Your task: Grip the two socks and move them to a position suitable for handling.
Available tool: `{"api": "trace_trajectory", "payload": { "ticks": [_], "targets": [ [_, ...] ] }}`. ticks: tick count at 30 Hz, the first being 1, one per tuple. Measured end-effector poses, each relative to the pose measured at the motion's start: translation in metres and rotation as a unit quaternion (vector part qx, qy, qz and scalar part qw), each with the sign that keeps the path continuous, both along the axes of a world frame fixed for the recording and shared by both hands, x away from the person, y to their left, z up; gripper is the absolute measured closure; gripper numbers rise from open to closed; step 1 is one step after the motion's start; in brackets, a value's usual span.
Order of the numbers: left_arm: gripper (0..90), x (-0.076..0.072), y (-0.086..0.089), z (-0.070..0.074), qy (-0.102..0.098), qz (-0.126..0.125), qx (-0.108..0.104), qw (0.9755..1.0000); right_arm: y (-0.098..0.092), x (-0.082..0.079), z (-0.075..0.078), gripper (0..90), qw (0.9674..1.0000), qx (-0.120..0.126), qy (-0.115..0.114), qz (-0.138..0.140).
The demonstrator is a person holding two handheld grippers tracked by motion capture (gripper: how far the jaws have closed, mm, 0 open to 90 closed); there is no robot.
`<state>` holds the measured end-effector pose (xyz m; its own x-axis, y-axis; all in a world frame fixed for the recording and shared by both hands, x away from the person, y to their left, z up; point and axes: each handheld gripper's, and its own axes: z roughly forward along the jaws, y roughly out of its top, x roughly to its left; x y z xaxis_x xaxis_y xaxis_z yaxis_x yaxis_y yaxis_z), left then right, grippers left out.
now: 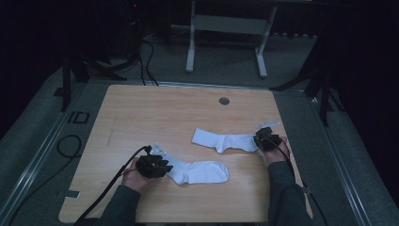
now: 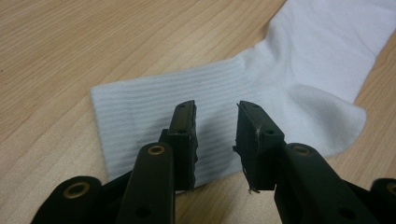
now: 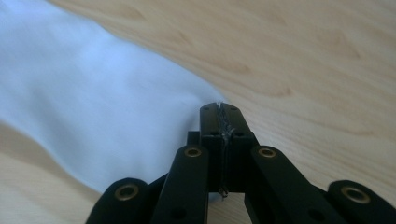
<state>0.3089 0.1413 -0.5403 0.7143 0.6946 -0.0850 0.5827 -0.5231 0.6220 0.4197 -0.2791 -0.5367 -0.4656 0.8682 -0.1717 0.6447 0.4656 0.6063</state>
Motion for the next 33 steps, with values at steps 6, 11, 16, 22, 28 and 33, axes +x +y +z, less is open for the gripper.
{"api": "trace_trajectory", "payload": {
  "ticks": [6,11,16,22,28,33],
  "targets": [
    [68.1,0.0,0.0,0.0,-0.001,0.001,0.0,1.0,0.018,-0.011,0.015,87.7,0.9987,0.029,-0.012,0.04],
    [68.0,0.0,0.002,0.001,-0.002,0.003,-0.001,1.0,0.035,-0.014,0.025,81.4,0.9964,0.044,-0.007,0.072],
    [67.9,0.001,0.004,0.001,-0.003,0.006,-0.001,1.0,0.057,-0.014,0.029,76.4,0.9938,0.035,-0.006,0.105],
    [68.0,0.001,0.006,0.002,-0.003,0.009,0.002,0.9999,0.077,-0.011,0.029,72.3,0.9908,0.03,-0.001,0.132],
    [68.7,0.002,0.005,0.0,-0.002,0.009,0.006,0.9999,0.092,-0.009,0.031,70.1,0.9888,0.026,-0.001,0.147],
    [77.6,0.003,0.003,-0.005,0.001,0.007,0.023,0.9997,0.1,-0.009,0.035,69.2,0.9875,0.028,-0.004,0.155]
  ]
}}
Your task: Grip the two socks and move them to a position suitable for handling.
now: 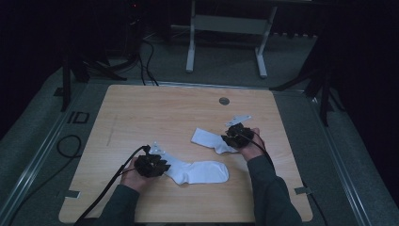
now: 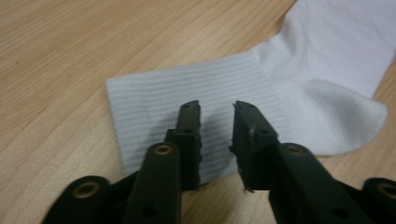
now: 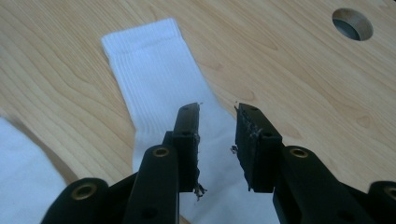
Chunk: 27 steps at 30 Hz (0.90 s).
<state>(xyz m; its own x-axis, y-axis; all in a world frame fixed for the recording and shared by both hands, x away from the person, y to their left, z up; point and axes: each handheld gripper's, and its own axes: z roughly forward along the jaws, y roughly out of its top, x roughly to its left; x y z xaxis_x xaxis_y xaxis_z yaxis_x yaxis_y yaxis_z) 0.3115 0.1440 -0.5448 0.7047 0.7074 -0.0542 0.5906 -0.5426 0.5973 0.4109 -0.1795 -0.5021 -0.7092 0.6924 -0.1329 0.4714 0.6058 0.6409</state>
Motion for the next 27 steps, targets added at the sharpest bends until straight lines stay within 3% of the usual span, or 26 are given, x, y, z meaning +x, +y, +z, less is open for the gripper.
{"api": "trace_trajectory", "payload": {
  "ticks": [5,11,17,20,27],
  "targets": [
    [85.3,-0.001,-0.002,-0.002,-0.002,0.0,-0.002,1.0,0.003,0.0,0.003,69.1,1.0,0.001,-0.004,0.003],
    [85.9,-0.005,-0.009,-0.002,0.001,-0.01,-0.002,0.9999,0.006,0.0,0.005,68.8,1.0,0.0,-0.005,0.005],
    [78.8,-0.008,-0.01,-0.001,0.005,-0.018,-0.01,0.9998,0.009,0.0,0.006,67.3,0.9999,0.001,-0.004,0.012],
    [75.3,-0.008,-0.006,0.005,0.0,-0.014,-0.029,0.9995,0.011,0.002,0.006,65.7,0.9998,0.004,-0.002,0.02],
    [72.9,-0.007,-0.002,0.009,-0.007,-0.01,-0.032,0.9994,0.017,0.006,0.0,62.4,0.9995,0.002,0.009,0.029]
  ]
}}
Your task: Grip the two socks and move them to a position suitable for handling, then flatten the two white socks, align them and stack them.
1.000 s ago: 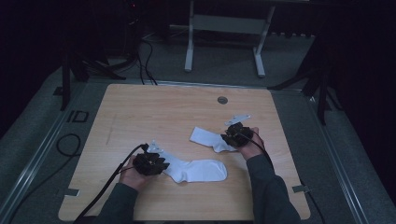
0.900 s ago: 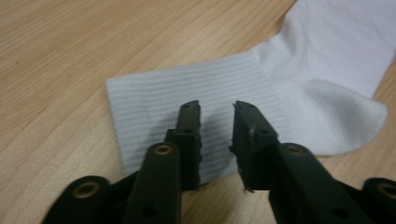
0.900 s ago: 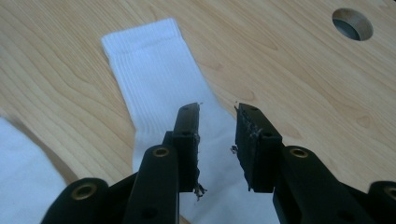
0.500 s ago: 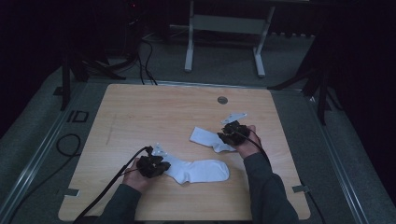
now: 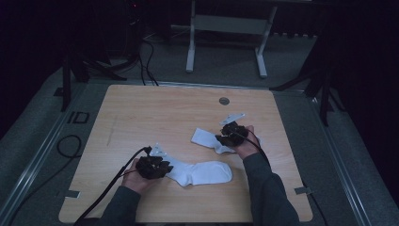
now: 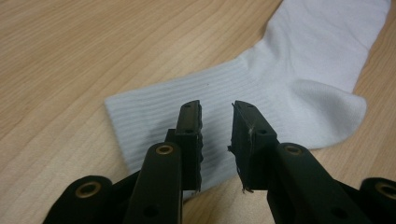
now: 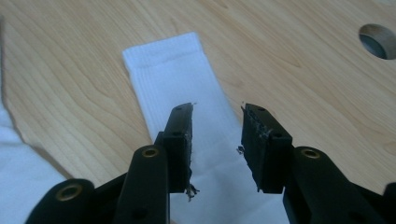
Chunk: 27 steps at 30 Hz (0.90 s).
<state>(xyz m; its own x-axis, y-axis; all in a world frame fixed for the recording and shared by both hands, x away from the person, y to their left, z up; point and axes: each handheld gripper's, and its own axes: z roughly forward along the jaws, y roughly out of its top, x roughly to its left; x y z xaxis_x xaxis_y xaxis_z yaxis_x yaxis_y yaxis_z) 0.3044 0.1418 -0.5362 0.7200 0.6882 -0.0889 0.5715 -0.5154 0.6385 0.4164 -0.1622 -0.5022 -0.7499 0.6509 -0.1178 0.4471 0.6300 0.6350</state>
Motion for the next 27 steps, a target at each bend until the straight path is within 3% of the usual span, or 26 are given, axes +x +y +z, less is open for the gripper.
{"api": "trace_trajectory", "payload": {
  "ticks": [9,21,27],
  "targets": [
    [71.0,0.002,0.008,0.003,-0.003,0.012,-0.002,0.9999,0.012,0.004,0.001,60.1,0.9996,-0.015,0.003,0.023],
    [68.3,0.003,0.012,0.004,-0.004,0.02,-0.005,0.9998,0.024,0.008,-0.009,50.9,0.9985,-0.02,0.021,0.046],
    [68.1,0.004,0.015,0.005,-0.004,0.026,-0.008,0.9996,0.031,0.017,-0.015,52.0,0.9967,-0.051,0.034,0.053]
  ]
}}
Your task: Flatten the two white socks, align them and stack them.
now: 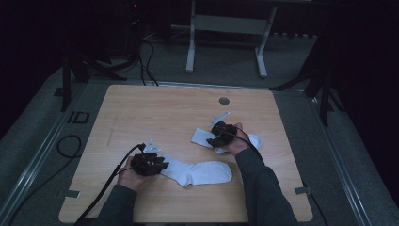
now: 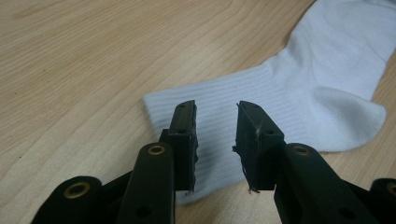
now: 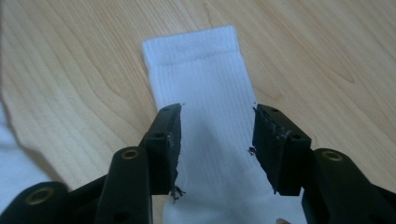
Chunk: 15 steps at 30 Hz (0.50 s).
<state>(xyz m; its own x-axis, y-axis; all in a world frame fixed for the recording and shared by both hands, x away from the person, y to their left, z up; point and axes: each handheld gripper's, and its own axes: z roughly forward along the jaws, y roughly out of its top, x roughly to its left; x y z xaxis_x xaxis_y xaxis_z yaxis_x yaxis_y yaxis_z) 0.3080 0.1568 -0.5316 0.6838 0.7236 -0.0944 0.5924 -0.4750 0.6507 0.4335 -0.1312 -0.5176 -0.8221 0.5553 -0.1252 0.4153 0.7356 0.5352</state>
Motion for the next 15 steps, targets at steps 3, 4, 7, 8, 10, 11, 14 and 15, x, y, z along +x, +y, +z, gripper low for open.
{"api": "trace_trajectory", "payload": {
  "ticks": [3,4,7,8,10,11,14,15],
  "targets": [
    [68.0,0.001,0.002,0.001,-0.001,0.002,0.0,1.0,0.002,0.005,-0.006,51.6,1.0,-0.004,0.004,-0.001],
    [68.0,0.001,0.003,0.001,-0.001,0.004,-0.001,1.0,0.002,0.007,-0.008,50.4,1.0,-0.003,0.007,-0.003],
    [68.0,0.001,0.006,0.001,-0.002,0.008,-0.002,1.0,0.002,0.011,-0.014,47.8,0.9997,0.001,0.017,-0.018],
    [68.1,0.001,0.007,0.001,-0.002,0.01,-0.004,0.9999,0.002,0.012,-0.015,47.0,0.9997,0.001,0.019,-0.017],
    [68.1,0.002,0.009,0.002,-0.002,0.012,-0.004,0.9999,0.003,0.013,-0.018,46.6,0.9996,-0.002,0.023,-0.017],
    [68.0,0.002,0.009,0.002,-0.003,0.013,-0.005,0.9999,0.003,0.014,-0.02,46.3,0.9995,-0.001,0.027,-0.016],
    [68.1,0.002,0.011,0.003,-0.004,0.016,-0.006,0.9998,0.001,0.016,-0.021,46.1,0.9989,0.009,0.041,-0.019],
    [68.1,0.001,0.012,0.003,-0.005,0.017,-0.007,0.9998,0.001,0.017,-0.022,46.1,0.9986,0.014,0.047,-0.021]
  ]
}}
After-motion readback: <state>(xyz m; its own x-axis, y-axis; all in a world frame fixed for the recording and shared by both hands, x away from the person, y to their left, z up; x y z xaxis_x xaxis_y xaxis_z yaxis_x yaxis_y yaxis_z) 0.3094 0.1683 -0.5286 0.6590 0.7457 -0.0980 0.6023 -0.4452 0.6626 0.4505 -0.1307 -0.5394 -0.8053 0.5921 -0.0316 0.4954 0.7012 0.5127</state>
